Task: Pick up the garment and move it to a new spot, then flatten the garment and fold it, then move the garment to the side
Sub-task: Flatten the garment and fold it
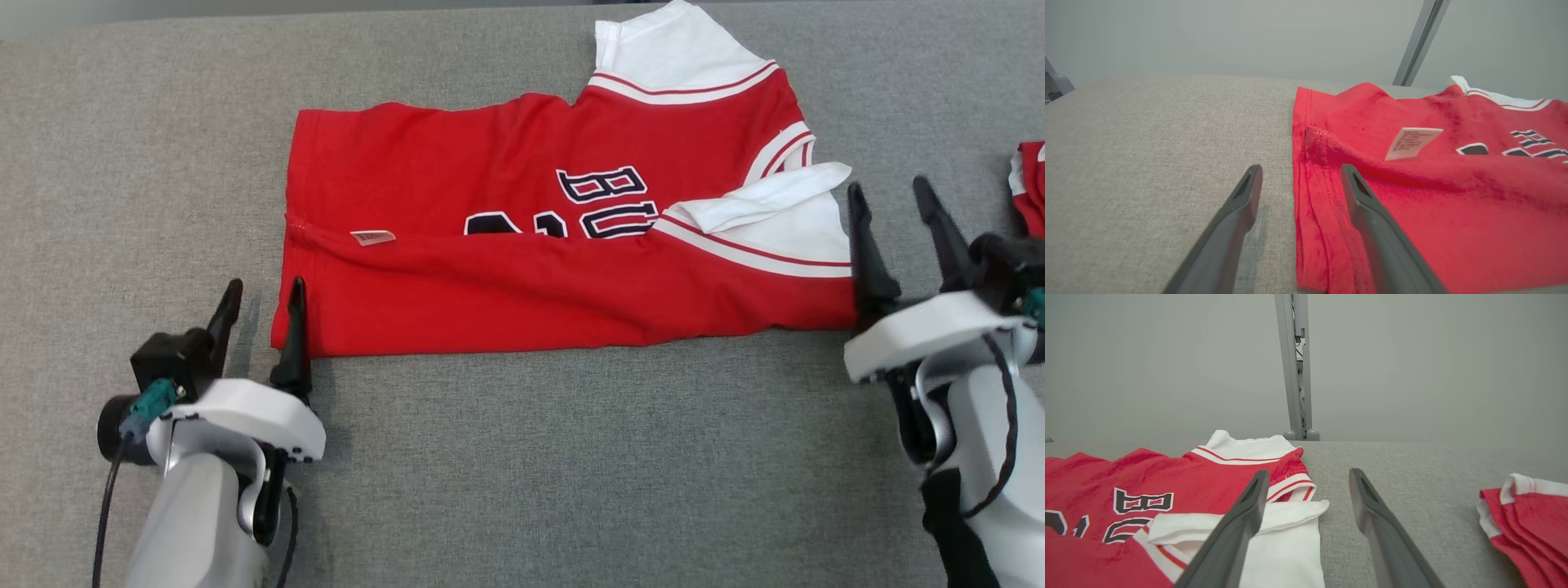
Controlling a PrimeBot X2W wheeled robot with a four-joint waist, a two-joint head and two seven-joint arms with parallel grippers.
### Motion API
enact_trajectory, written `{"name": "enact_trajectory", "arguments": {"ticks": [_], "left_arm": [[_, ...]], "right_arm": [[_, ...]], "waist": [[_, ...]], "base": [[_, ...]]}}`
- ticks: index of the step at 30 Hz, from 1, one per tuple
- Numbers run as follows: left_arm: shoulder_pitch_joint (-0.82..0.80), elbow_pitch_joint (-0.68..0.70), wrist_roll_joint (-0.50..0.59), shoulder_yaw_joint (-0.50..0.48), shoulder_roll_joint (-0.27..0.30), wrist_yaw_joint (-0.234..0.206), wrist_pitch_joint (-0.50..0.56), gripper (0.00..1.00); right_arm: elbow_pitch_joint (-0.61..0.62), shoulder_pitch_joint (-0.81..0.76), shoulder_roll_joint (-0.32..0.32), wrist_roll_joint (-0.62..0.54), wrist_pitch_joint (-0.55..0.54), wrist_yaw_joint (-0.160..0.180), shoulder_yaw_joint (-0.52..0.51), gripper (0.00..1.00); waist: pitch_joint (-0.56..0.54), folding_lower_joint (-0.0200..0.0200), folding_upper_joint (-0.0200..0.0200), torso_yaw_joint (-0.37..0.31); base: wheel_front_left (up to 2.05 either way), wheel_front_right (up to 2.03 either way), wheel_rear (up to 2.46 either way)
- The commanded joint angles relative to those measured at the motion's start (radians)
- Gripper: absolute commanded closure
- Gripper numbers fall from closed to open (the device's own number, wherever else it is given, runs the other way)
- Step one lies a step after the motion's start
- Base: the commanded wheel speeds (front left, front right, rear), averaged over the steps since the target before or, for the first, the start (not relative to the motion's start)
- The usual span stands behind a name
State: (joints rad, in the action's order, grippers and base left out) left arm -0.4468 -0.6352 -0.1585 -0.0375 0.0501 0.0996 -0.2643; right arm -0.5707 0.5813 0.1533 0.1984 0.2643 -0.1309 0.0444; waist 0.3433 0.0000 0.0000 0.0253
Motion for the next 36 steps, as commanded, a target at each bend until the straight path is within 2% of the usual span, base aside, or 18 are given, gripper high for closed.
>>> {"name": "enact_trajectory", "arguments": {"ticks": [1,8,19,20,21,22,23,28,36], "left_arm": [[0.026,0.008,-0.008,0.003,0.003,-0.001,0.000,0.00],[0.089,-0.012,-0.039,0.022,0.003,0.000,0.000,0.00],[0.048,-0.188,-0.051,0.061,0.000,-0.011,0.008,0.00],[0.045,-0.202,-0.059,0.070,-0.001,-0.005,0.009,0.00],[0.045,-0.219,-0.064,0.081,-0.003,0.002,0.012,0.20],[0.046,-0.232,-0.073,0.089,-0.004,0.006,0.012,0.80],[0.046,-0.246,-0.079,0.100,-0.006,0.011,0.013,1.00],[0.064,-0.260,-0.118,0.128,-0.002,0.025,0.012,1.00],[0.153,-0.145,-0.144,0.077,0.007,0.028,0.000,1.00]], "right_arm": [[0.008,-0.037,-0.001,0.018,0.000,0.000,0.008,0.00],[-0.026,-0.152,0.003,0.075,-0.001,0.000,0.026,0.00],[-0.254,-0.106,-0.015,0.143,-0.007,0.000,0.152,0.00],[-0.268,-0.101,-0.021,0.151,-0.007,0.000,0.170,0.20],[-0.279,-0.098,-0.024,0.159,-0.009,-0.001,0.190,0.84],[-0.285,-0.094,-0.024,0.169,-0.009,-0.001,0.201,1.00],[-0.289,-0.092,-0.021,0.179,-0.009,-0.001,0.210,1.00],[-0.257,-0.106,0.015,0.210,-0.004,0.001,0.210,1.00],[-0.239,-0.175,0.025,0.234,-0.001,0.001,0.176,1.00]], "waist": [[-0.006,0.0000,0.0000,-0.003],[-0.012,0.0000,0.0000,-0.017],[0.002,0.0000,0.0000,-0.020],[0.003,0.0000,0.0000,-0.021],[0.001,0.0000,0.0000,-0.023],[0.000,0.0000,0.0000,-0.024],[-0.004,0.0000,0.0000,-0.024],[-0.049,0.0000,0.0000,-0.023],[-0.160,0.0000,0.0000,-0.023]], "base": [[0.00,0.00,0.00],[0.00,0.00,0.00],[0.00,0.00,0.00],[0.00,0.00,0.00],[0.00,0.00,0.00],[0.00,0.00,0.00],[0.00,0.00,0.00],[0.00,0.00,0.00],[0.00,0.00,0.00]]}}
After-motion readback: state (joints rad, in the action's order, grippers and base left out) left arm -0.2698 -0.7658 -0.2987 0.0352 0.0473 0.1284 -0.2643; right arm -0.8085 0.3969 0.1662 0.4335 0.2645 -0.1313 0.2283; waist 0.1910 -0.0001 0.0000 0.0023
